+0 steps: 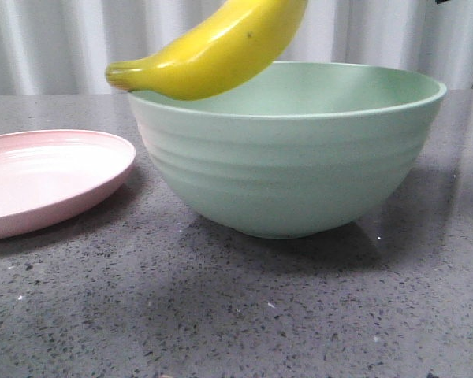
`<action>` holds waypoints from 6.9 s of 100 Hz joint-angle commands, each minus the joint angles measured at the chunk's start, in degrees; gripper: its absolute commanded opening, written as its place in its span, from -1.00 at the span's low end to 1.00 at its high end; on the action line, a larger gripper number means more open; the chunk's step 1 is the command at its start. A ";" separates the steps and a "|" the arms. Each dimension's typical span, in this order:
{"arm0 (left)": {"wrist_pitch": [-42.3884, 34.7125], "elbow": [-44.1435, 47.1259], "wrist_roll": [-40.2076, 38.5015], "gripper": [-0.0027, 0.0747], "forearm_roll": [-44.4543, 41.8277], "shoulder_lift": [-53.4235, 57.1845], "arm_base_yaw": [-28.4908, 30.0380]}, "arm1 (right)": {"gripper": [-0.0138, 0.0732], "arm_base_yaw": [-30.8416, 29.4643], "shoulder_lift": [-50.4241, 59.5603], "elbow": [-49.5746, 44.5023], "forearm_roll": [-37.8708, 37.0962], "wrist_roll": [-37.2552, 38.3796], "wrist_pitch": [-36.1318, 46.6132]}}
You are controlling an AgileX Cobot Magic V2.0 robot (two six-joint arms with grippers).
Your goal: Transfer banana from pink plate to green bowl
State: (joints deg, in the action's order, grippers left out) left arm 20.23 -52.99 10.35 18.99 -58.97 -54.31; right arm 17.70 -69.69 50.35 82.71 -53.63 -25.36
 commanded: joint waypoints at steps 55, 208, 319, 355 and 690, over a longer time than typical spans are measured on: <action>-5.72 -2.03 0.03 0.11 0.42 1.11 -0.50 | -0.55 -0.35 0.73 1.92 -10.64 -1.76 4.91; -15.56 17.26 0.03 -0.98 -0.23 28.29 -0.50 | -0.83 -0.25 22.66 -0.21 -24.04 -1.76 -0.47; -25.98 41.52 0.03 -0.98 -0.66 47.08 -0.50 | -0.83 -0.25 60.92 -36.74 -24.60 -1.87 24.47; -32.67 42.08 0.03 -0.98 -4.25 47.08 0.08 | -0.83 -0.25 60.92 -36.85 -24.60 -1.87 24.59; -5.35 53.57 -12.33 -0.98 -17.52 60.88 51.48 | -0.83 -26.60 71.59 -52.10 -89.55 60.15 12.87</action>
State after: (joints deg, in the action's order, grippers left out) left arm 18.30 0.00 -1.36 1.24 0.24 -2.88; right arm -8.51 0.56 -0.68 -6.24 7.25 -13.26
